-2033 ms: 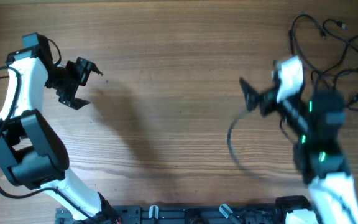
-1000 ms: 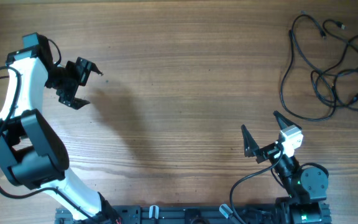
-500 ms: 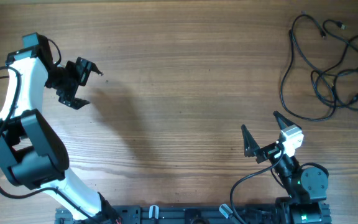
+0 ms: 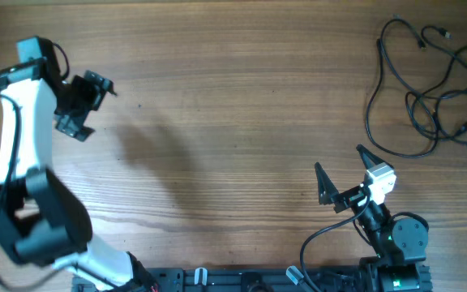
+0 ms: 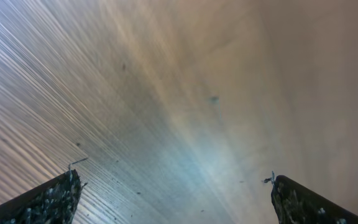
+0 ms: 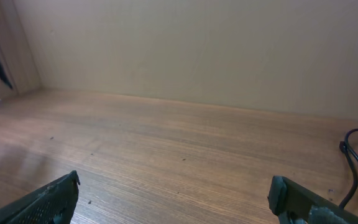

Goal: Untangle cables

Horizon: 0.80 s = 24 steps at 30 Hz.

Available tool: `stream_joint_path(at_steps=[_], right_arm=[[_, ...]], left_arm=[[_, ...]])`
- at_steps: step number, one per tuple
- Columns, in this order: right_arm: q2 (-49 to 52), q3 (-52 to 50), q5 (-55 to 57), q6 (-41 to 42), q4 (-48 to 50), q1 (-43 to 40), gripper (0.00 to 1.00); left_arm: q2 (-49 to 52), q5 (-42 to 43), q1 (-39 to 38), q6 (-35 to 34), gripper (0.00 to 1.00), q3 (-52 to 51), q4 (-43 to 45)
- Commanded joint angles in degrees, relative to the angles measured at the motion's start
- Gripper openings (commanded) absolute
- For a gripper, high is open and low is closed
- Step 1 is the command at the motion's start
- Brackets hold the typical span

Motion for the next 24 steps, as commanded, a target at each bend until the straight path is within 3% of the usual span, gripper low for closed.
stream_joint_path(at_steps=[1, 7, 12, 24], right_arm=[[-0.8, -0.1, 1.0, 1.0, 0.2, 0.0, 1.0], [-0.8, -0.1, 1.0, 1.0, 0.2, 0.0, 1.0], [-0.8, -0.1, 1.0, 1.0, 0.2, 0.0, 0.99], [-0.8, -0.1, 1.0, 1.0, 0.2, 0.0, 1.0]], left_arm=[[-9.8, -4.2, -0.2, 3.2, 1.0, 0.3, 1.2], [-21.2, -4.2, -2.5, 15.6, 1.0, -0.2, 3.2], [-31.2, -4.3, -7.0, 23.7, 1.0, -6.4, 10.5], [-56.9, -4.9, -14.4, 25.0, 1.0, -40.5, 40.0]])
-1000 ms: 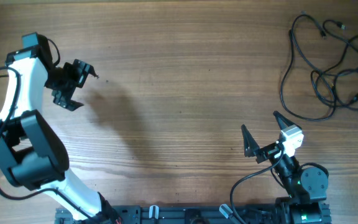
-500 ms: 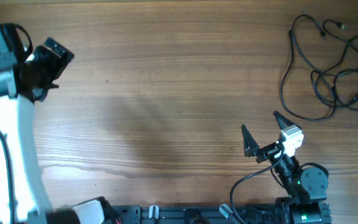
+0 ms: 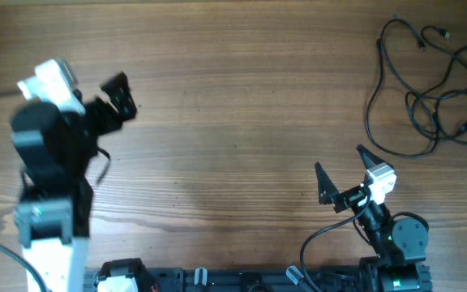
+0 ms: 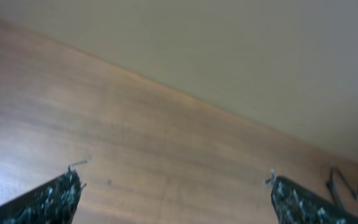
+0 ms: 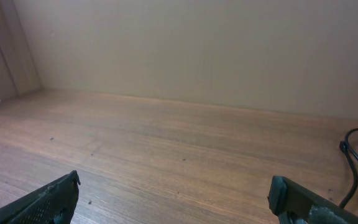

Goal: Untangle cables

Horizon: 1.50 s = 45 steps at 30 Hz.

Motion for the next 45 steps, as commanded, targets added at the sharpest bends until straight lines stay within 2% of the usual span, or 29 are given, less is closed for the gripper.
stream_joint_path(at_steps=[1, 4, 10, 21, 36, 41, 45], right_arm=[[-0.8, -0.1, 0.8, 0.9, 0.2, 0.0, 1.0], [-0.8, -0.1, 0.8, 0.9, 0.2, 0.0, 1.0], [-0.8, -0.1, 0.8, 0.9, 0.2, 0.0, 1.0], [-0.8, -0.1, 0.8, 0.9, 0.2, 0.0, 1.0], [-0.8, -0.1, 0.8, 0.9, 0.2, 0.0, 1.0], [-0.8, -0.1, 0.8, 0.9, 0.2, 0.0, 1.0], [-0.8, -0.1, 0.8, 0.9, 0.2, 0.0, 1.0]], left_arm=[[-9.2, -0.7, -2.0, 1.6, 1.0, -11.7, 6.6], [-16.7, -0.7, -2.4, 1.6, 1.0, -19.9, 10.5], [-26.1, -0.7, -2.4, 1.6, 1.0, -28.7, 13.7], [-36.0, -0.7, -2.4, 1.6, 1.0, -40.7, 19.5], [-45.1, -2.0, -2.4, 1.6, 1.0, -46.9, 21.8], [-50.9, -2.2, -2.4, 1.6, 1.0, -50.1, 22.1], [-50.9, -2.2, -2.4, 1.6, 1.0, -52.0, 24.7]])
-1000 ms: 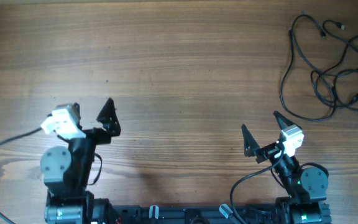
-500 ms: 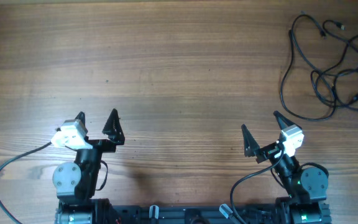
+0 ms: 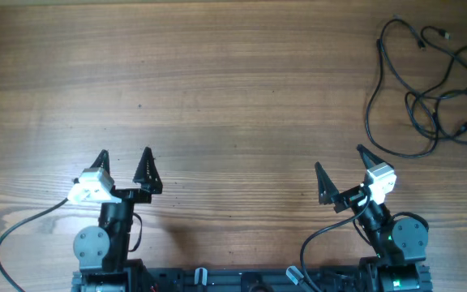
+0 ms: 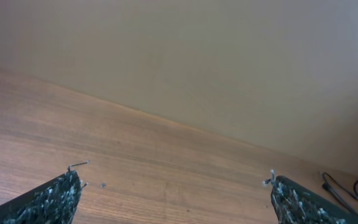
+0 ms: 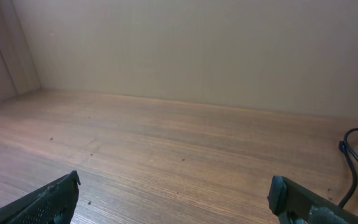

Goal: Untangle cables

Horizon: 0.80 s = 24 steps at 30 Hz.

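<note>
A tangle of thin black cables [image 3: 430,89] lies at the far right of the wooden table, its loops crossing one another. A short stretch of it shows at the right edge of the right wrist view as a black cable [image 5: 352,163] and faintly as a cable end [image 4: 347,190] in the left wrist view. My left gripper [image 3: 124,161] sits folded at the near left edge, open and empty. My right gripper [image 3: 340,164] rests at the near right, open and empty, well short of the cables.
A plain beige wall [image 5: 197,50] rises behind the table's far edge. The arm bases and their black leads [image 3: 23,231] sit along the near edge of the table [image 3: 233,97].
My left arm has come down from the left middle of the table to a folded rest at the near left edge, gripper still open. The right arm and the cables have not moved.
My left arm was stretched out over the far left of the table, gripper open and pointing down at the wood. Then it was drawn back partway and raised. Now it rests folded at the near edge. The right arm stayed still throughout.
</note>
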Available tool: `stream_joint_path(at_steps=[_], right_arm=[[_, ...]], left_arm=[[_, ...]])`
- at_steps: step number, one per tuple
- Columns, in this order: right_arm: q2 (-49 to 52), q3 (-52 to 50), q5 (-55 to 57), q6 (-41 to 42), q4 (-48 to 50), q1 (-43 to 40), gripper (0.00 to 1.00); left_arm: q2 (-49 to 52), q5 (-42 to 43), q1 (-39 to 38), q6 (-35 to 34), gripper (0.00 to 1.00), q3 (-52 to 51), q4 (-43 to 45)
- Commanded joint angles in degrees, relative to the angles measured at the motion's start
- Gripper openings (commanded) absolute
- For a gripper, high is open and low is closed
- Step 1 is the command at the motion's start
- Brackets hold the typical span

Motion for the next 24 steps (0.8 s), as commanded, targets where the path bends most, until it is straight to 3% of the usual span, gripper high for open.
stream_joint_path(at_steps=[1, 24], right_arm=[[-0.8, -0.1, 0.8, 0.9, 0.1, 0.0, 1.0], [-0.8, -0.1, 0.8, 0.9, 0.1, 0.0, 1.0]], left_arm=[[-0.7, -0.8, -0.3, 1.2, 1.0, -2.4, 2.1], [-0.7, -0.8, -0.3, 1.2, 1.0, -3.3, -3.8]])
